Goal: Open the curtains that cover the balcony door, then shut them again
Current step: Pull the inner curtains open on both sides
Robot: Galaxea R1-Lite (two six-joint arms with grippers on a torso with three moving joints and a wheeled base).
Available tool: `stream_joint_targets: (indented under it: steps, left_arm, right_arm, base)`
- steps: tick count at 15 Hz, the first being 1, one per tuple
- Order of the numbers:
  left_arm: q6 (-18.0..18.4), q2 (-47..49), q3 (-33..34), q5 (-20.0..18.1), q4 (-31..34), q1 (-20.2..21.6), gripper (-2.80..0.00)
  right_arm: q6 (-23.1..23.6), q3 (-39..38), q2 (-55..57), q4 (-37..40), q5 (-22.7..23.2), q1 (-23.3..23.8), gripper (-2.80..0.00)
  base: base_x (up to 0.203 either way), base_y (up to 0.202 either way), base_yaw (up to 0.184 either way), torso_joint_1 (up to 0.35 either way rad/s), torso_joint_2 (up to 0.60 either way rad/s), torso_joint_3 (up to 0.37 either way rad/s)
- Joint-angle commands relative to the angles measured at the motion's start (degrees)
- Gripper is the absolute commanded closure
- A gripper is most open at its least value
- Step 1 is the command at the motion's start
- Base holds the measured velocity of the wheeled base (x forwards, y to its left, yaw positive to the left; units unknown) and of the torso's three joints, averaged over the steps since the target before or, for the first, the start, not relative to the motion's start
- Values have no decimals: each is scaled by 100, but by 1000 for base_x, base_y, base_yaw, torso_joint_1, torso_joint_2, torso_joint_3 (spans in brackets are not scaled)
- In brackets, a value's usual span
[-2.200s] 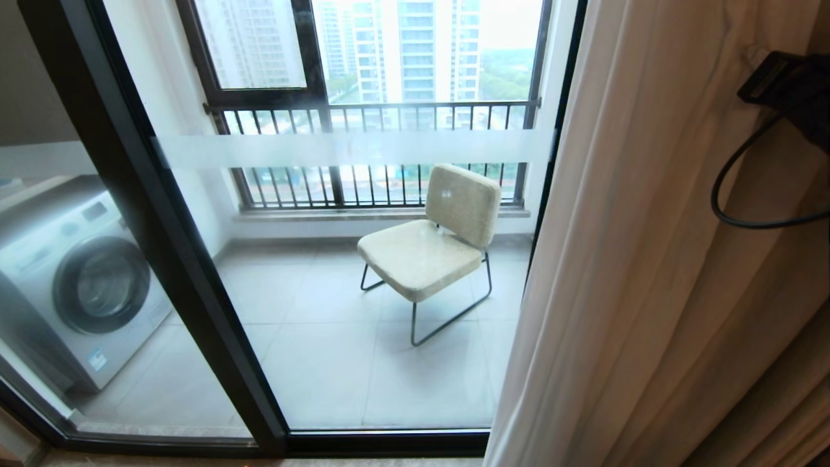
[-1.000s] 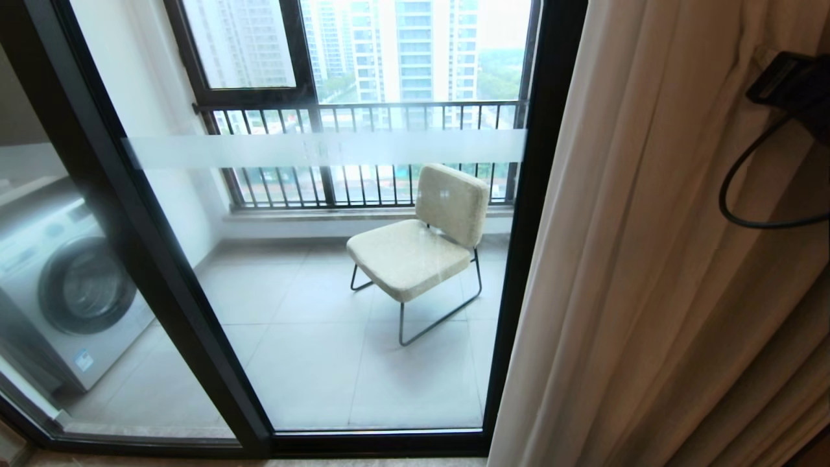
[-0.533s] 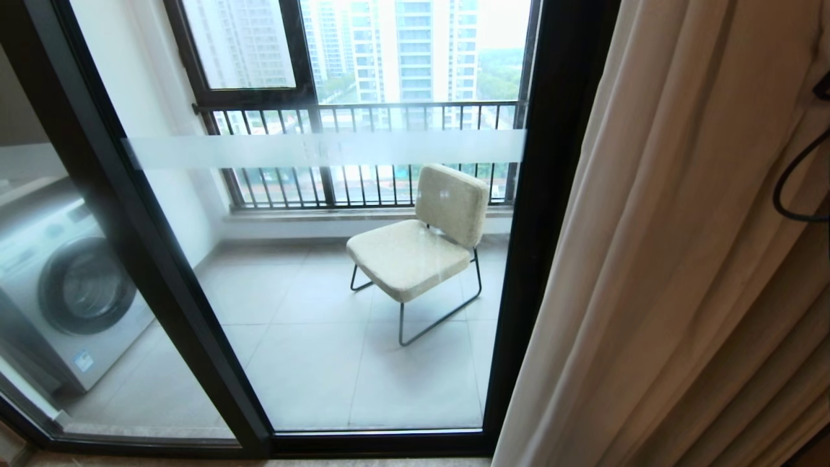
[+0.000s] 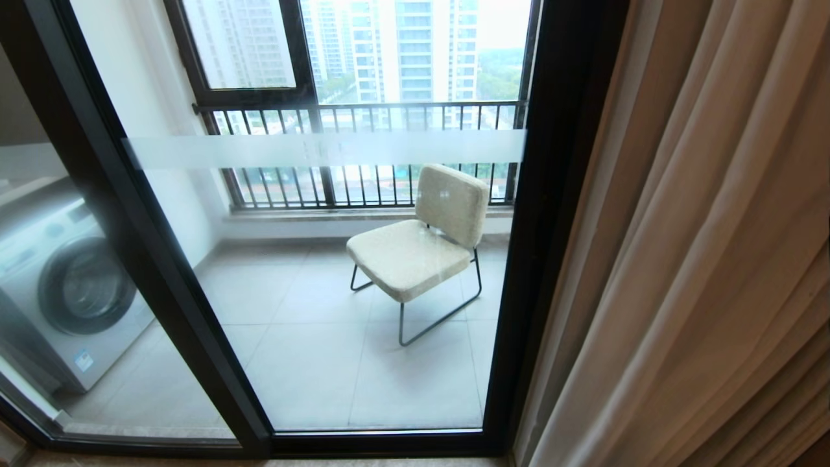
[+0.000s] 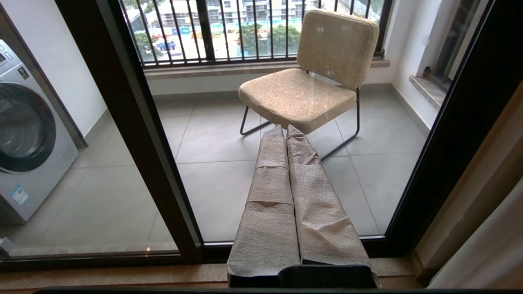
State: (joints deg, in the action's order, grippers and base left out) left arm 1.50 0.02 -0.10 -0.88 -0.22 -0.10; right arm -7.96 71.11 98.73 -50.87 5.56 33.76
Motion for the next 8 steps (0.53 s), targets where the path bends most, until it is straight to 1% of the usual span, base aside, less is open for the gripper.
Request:
stream_joint_targets:
  steps: [1,5,8]
  left_arm:
    - [-1,-2,1,0,-4,1,0]
    - [-1,-2,1,0,-4,1,0]
    - [0,-2,1,0,-4,1,0]
  right_arm:
    - [0,-7,153,-19,27,441,0]
    - [40,-9,349,-81,217,910,0]
    - [54,-50,300,-89,262,922,0]
  base:
    - [0,0,0,0,0,0]
    - [0,0,0,0,0,0]
    - [0,0,0,0,0,0]
